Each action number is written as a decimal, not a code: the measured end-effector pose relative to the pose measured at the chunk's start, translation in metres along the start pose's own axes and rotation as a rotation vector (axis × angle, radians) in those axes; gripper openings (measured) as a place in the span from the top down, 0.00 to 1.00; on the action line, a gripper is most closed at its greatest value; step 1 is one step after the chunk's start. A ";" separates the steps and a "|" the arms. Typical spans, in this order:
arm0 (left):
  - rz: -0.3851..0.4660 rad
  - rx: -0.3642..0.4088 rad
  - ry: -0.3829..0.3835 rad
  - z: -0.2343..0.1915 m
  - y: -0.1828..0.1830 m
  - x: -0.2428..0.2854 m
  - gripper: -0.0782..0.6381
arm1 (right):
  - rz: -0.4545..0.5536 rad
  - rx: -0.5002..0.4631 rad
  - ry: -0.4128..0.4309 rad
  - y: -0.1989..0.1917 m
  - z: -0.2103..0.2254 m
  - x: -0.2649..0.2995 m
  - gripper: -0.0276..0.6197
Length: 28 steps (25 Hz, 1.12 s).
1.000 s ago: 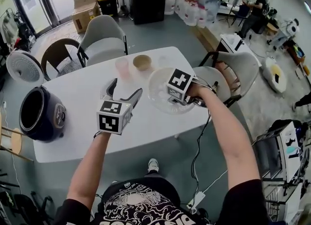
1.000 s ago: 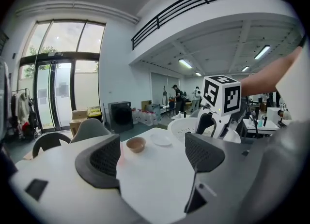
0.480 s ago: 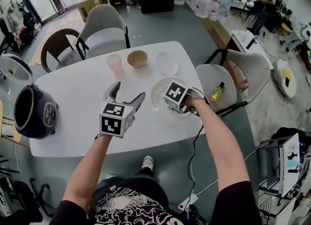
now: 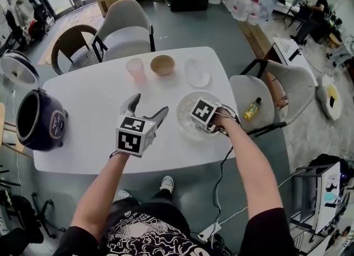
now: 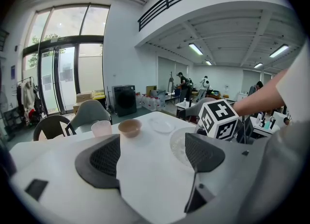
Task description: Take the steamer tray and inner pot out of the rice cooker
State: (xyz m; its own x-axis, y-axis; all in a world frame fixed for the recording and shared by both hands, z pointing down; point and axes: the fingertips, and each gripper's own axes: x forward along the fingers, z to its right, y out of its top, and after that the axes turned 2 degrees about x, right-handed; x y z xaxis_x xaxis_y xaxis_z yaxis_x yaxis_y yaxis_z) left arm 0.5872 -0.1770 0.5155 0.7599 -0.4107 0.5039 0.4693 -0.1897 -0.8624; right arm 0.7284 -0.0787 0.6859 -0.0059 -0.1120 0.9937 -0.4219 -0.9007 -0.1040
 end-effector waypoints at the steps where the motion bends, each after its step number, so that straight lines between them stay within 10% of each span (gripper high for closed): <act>1: -0.003 -0.001 0.001 0.000 -0.001 0.000 0.32 | -0.001 -0.007 0.000 0.000 0.000 0.002 0.50; 17: -0.001 -0.032 0.037 -0.021 -0.014 -0.027 0.32 | 0.078 -0.008 -0.063 0.018 -0.001 -0.035 0.47; 28: 0.084 -0.090 0.256 -0.134 0.004 -0.127 0.32 | 0.463 -0.107 -0.078 0.173 -0.046 -0.156 0.48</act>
State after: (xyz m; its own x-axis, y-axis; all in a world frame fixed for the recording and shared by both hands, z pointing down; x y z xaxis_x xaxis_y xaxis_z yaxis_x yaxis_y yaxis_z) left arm 0.4321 -0.2450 0.4414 0.6508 -0.6382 0.4113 0.3586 -0.2191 -0.9074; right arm 0.6150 -0.1983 0.5146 -0.1484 -0.5257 0.8376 -0.4816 -0.7014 -0.5255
